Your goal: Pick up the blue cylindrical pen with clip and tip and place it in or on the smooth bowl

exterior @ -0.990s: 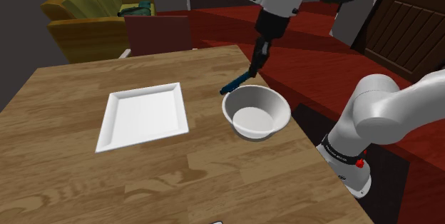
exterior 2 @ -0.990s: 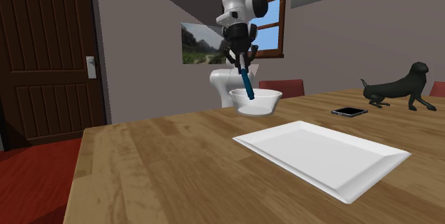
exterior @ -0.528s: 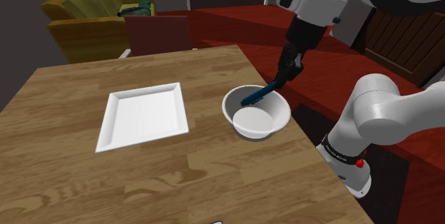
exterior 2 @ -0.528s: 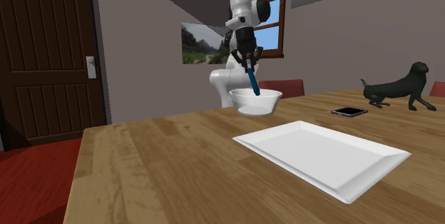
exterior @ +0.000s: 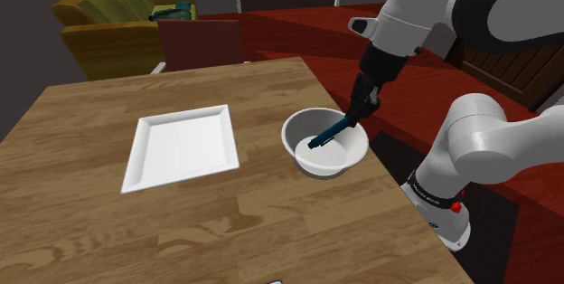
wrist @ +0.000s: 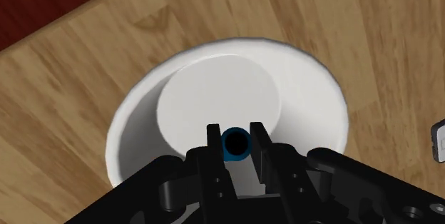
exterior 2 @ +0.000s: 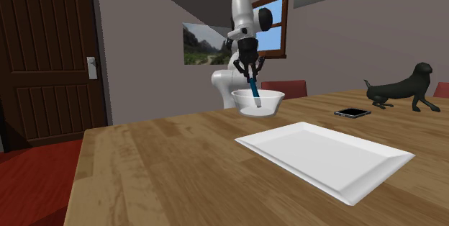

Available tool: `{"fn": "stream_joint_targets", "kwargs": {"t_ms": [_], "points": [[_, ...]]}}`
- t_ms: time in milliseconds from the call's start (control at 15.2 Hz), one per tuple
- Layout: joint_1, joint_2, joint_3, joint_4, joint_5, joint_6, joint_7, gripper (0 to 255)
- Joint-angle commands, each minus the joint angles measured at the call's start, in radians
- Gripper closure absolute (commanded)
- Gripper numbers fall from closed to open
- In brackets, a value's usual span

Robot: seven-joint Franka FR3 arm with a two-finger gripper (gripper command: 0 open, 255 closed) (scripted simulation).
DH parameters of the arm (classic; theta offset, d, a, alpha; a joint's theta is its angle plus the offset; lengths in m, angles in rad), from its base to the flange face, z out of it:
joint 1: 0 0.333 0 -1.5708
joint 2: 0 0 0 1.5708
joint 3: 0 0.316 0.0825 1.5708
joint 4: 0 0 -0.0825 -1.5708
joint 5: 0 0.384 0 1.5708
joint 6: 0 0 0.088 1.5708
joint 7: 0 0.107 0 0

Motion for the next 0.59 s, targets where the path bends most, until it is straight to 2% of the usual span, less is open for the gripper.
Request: {"fn": "stream_joint_targets", "kwargs": {"t_ms": [0,330,528], "points": [[0.005,-0.009,0.007,-0.034,0.008,0.025,-0.003,255],[0.015,-0.016,0.022,-0.100,0.027,0.083,-0.011,255],[0.015,-0.016,0.022,-0.100,0.027,0.083,-0.011,255]]}}
